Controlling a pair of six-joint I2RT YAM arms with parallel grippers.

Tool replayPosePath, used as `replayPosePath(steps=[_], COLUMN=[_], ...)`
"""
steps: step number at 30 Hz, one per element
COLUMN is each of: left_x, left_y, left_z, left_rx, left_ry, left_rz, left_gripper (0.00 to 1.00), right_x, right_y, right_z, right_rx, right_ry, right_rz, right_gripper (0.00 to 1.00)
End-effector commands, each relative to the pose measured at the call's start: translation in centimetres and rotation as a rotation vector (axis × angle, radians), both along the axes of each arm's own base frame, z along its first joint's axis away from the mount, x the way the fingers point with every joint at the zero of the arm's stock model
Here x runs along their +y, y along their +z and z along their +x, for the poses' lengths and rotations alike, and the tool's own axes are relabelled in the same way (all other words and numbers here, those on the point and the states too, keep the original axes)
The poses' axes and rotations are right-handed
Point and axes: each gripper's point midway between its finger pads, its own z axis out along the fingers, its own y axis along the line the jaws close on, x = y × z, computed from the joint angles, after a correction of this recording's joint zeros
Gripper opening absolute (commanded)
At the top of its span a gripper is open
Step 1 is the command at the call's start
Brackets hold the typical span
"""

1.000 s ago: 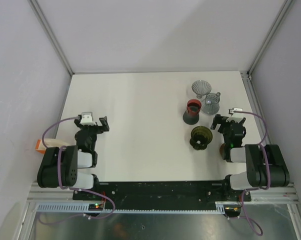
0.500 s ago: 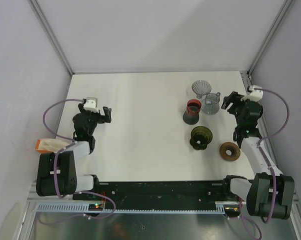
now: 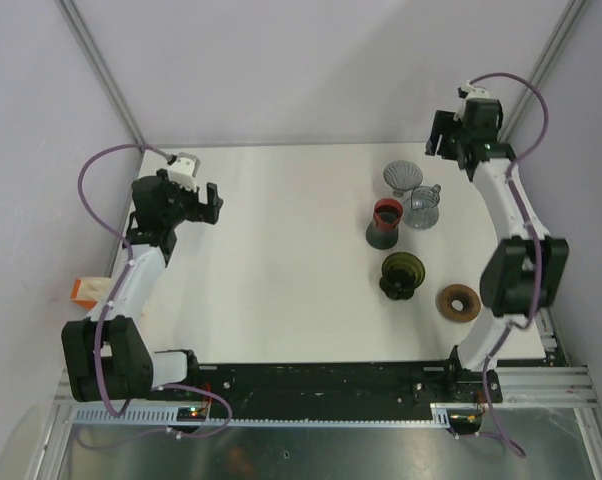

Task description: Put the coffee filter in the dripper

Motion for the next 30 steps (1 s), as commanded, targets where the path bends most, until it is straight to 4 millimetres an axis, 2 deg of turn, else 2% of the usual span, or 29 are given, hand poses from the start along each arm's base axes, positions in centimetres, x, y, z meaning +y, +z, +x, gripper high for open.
replayPosePath(steps=[1,7,11,16,22,25,30], left_x=[-0.4,-0.3,-0.1,-0.1,-0.2,-0.2,-0.2], left_y=[-0.2,-0.9,-1.3,-1.6,-1.9,-1.8,-1.8], left_z=[-2.1,-2.2,-2.3,-2.3,-2.4,-2.4,-2.4], left_rx=[0.074,0.107,0.117,0.128,0.134,0.133,0.133], left_ry=[-0.029,-0.021,-0.012,-0.014,-0.019,-0.022,-0.021], left_rz=[0.021,0.017,0.024,0.025,0.025,0.023,0.026], left_gripper=[1.00,1.00,1.00,1.00,1.00,1.00,1.00], right_x=[0.5,1.3,1.3,1.0,-0.1,-1.9,-2.7], right_y=[-5.4,-8.9,-11.1,-12.2,-11.0,-9.9,-9.9], right_z=[1.0,5.2,6.2,5.9,4.6,3.8,1.5], right_rx=[0.280,0.355,0.389,0.402,0.400,0.385,0.399], right_ry=[0.062,0.083,0.084,0.076,0.082,0.054,0.041], right_rz=[-0.061,-0.096,-0.098,-0.102,-0.109,-0.101,-0.087], right_gripper=[0.69,0.66,0.63,0.63,0.63,0.63,0.63])
